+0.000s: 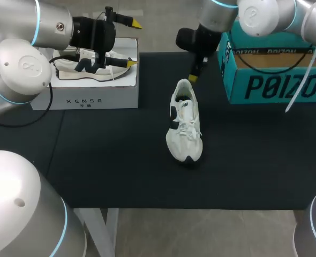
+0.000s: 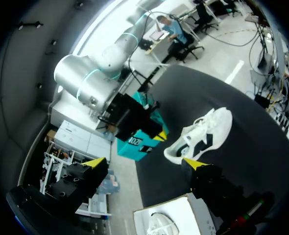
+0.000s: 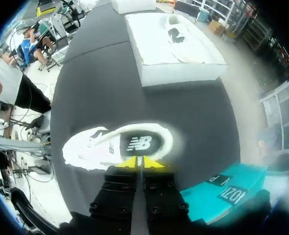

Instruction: Take the shoe out of the shoebox, open the shoe tongue, remove and reinsert the insole, then place the shoe into the shoebox

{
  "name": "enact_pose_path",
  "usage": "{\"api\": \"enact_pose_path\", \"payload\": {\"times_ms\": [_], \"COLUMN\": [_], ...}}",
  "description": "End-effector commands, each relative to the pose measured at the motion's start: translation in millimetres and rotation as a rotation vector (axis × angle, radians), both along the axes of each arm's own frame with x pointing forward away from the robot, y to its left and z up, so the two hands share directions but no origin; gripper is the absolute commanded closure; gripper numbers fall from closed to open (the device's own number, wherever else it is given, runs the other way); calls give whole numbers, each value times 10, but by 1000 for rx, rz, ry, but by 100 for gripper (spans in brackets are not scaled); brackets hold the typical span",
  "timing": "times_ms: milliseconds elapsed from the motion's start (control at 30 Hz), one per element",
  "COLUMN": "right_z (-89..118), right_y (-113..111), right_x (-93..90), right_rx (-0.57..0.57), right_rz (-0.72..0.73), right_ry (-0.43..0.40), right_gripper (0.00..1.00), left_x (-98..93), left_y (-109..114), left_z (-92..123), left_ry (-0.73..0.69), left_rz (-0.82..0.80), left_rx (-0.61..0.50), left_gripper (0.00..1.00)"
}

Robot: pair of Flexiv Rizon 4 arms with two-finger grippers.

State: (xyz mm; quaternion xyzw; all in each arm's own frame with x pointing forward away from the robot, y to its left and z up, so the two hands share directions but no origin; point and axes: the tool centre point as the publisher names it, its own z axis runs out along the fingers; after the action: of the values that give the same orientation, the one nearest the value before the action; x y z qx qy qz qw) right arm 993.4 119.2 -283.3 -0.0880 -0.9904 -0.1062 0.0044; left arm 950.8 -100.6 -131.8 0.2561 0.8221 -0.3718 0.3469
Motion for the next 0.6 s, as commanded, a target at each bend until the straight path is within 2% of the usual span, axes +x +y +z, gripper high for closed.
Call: {"api": "enact_pose_path", "payload": {"times_ms": [33,200,400,500,567,600], "right_z": [-39,-125,-289,-397,-493,-547], "right_y": [120,143,107,134,147,154], "right_x": [235,379,522,558,568,566], "right_rx": [-147,-199,-134,-142,-127,-132], "right_rz": [185,173,125,121,125,127], "right_ry": [11,-37,-39,-46,-39,-38], "right_gripper": [53,53,52,52,46,38], "left_x": [4,4,4,4,4,4], "left_y": [-7,-7,-7,-7,-7,-7], "left_z": [3,3,3,3,3,3], "left_ry": [1,1,1,1,1,1], "left_rz": [1,1,1,1,1,1], "left_rx": [4,4,4,4,4,4], "left_gripper": [0,0,0,0,0,0]}}
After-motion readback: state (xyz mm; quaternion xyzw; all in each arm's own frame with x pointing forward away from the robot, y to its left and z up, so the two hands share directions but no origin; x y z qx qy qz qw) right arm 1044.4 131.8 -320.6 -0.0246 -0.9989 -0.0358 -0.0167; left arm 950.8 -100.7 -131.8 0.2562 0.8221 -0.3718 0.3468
